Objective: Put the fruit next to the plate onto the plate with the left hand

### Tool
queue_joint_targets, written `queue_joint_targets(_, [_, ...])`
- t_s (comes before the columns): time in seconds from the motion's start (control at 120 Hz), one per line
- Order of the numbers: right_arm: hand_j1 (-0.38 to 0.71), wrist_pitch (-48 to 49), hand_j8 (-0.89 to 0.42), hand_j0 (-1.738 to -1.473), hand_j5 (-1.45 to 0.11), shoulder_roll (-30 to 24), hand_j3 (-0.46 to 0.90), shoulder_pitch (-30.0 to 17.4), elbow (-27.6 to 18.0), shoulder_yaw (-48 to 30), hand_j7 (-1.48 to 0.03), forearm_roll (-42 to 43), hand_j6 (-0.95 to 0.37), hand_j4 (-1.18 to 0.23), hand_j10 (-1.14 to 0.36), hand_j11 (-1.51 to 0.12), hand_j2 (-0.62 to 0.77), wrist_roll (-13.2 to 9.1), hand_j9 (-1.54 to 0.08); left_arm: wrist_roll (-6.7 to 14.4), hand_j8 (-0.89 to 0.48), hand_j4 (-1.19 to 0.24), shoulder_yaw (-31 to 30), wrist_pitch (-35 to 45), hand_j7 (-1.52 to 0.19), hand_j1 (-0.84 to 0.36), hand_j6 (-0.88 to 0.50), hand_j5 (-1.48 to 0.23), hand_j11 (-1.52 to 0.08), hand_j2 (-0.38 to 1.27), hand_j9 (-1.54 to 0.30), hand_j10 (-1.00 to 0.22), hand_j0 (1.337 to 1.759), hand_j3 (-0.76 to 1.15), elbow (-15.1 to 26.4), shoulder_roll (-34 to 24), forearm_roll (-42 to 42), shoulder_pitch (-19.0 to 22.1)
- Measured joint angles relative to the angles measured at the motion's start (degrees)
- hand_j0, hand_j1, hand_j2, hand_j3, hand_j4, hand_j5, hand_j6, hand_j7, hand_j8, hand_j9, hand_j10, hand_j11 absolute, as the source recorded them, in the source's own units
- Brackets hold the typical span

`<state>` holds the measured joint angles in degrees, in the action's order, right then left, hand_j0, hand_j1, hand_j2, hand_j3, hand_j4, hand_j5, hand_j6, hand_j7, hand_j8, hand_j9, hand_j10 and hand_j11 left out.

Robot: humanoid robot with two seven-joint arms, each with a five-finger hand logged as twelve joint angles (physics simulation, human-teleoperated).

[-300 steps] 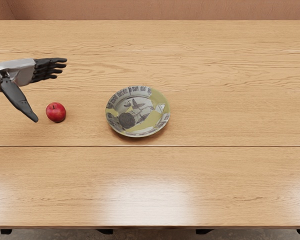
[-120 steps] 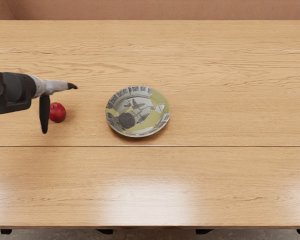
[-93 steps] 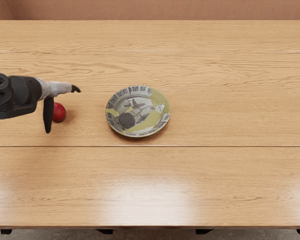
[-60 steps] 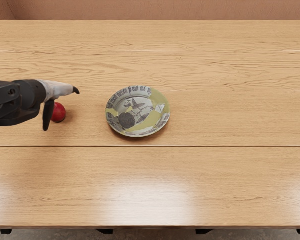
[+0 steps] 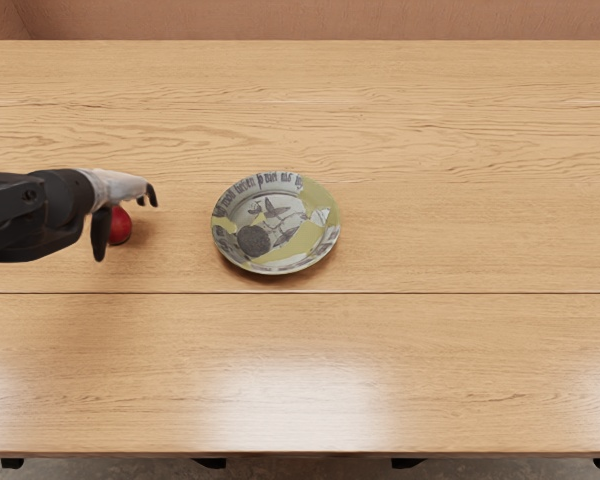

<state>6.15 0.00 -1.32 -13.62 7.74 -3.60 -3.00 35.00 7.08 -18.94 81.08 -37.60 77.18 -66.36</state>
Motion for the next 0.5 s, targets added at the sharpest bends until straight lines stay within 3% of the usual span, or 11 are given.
queue_joint_targets(0.5, [-0.33,0.0,-0.01,-1.658,-0.02,0.0,0.0,0.0,-0.1,0.0,-0.02,0.0,-0.01,-0.01,-0.01,-0.02,0.0,0.0,-0.02,0.0,-0.33,-0.33,-0.2,7.5,-0.42,-0.04,-0.33,-0.43,-0.42,0.07,-0.42,-0.33,1.658,0.0,-4.3,0.6,2.2,2.1])
